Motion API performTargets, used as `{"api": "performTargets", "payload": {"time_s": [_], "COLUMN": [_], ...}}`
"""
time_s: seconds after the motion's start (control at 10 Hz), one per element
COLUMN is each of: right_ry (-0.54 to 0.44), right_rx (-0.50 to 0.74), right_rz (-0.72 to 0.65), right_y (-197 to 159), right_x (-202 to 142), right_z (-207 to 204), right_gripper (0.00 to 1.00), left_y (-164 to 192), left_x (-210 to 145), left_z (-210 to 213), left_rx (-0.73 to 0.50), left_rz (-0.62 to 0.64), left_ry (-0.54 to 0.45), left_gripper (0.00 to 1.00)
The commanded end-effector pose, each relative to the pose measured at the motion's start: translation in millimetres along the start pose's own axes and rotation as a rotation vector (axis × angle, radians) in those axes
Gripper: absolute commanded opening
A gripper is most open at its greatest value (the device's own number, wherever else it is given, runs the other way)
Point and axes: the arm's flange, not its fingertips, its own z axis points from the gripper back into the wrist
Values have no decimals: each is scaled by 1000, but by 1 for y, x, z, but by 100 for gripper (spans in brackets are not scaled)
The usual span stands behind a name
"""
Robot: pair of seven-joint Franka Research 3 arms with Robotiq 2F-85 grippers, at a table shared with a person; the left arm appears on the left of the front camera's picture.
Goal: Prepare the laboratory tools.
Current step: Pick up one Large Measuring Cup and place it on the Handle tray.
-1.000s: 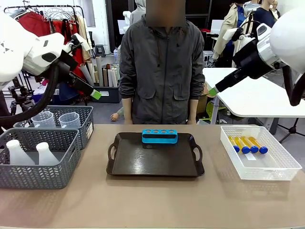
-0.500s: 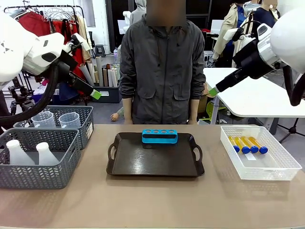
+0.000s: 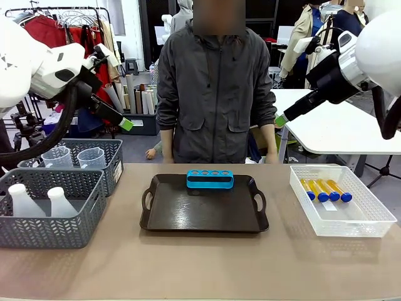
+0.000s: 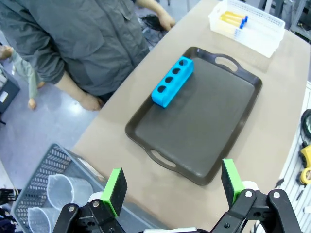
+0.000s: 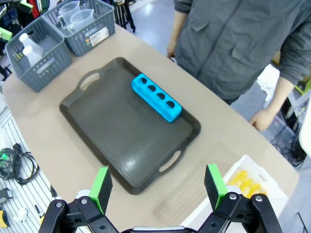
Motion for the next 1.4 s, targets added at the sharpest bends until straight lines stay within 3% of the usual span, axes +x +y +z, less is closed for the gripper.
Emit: {"api": "performTargets", "payload": {"time_s": [0.0, 0.4, 0.6, 0.8, 0.9, 1.0, 1.1, 1.3], "right_ry": [-2, -2, -2, -2, -2, -2, -2, -2], "right_rx": [7, 7, 7, 7, 7, 7, 7, 7], "right_rz": [-10, -10, -10, -10, -10, -10, -10, -10], "right_y": [0, 0, 0, 0, 0, 0, 0, 0], "right_x": [2, 2, 2, 2, 2, 2, 2, 2], "right_z": [1, 1, 1, 1, 1, 1, 1, 1], "right_gripper": [100, 100, 100, 100, 100, 100, 100, 100], "left_y": [21, 87, 131, 154, 159, 146, 161, 156], "left_x": [16, 17, -8, -29, -32, -21, -47, -35], "left_z": [12, 6, -23, -43, -48, -44, -53, -56], "left_rx": [22, 75, 167, 170, 158, 113, 170, 154], "left_rz": [155, 301, 468, 546, 528, 432, 526, 501], "left_ry": [204, 397, 577, 585, 555, 448, 587, 545], "left_gripper": [100, 100, 100, 100, 100, 100, 100, 100]}}
